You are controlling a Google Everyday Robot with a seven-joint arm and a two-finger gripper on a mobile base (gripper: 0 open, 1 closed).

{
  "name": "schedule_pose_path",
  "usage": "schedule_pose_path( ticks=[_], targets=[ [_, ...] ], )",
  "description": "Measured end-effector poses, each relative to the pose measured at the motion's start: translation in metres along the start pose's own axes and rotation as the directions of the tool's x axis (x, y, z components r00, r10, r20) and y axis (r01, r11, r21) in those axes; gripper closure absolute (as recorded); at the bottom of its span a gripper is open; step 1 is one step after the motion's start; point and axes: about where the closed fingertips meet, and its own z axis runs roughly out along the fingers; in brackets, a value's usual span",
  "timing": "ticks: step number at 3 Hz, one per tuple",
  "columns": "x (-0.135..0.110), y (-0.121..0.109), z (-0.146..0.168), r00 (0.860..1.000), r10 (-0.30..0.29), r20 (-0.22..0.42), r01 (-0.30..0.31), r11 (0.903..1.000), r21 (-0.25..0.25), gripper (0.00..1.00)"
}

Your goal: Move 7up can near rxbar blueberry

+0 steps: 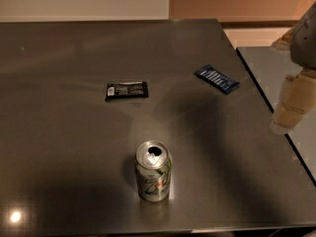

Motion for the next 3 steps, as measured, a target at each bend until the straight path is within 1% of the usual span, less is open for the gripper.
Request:
schedule_pose_path(
  ticks=[2,3],
  targets=[
    [0.000,0.000,0.000,1.000,0.000,0.000,0.000,1.0000,0.000,0.00],
    [-0.014,0.013,0.009,0.998,-0.032,0.050,0.034,0.9988,-0.036,0.00]
  ],
)
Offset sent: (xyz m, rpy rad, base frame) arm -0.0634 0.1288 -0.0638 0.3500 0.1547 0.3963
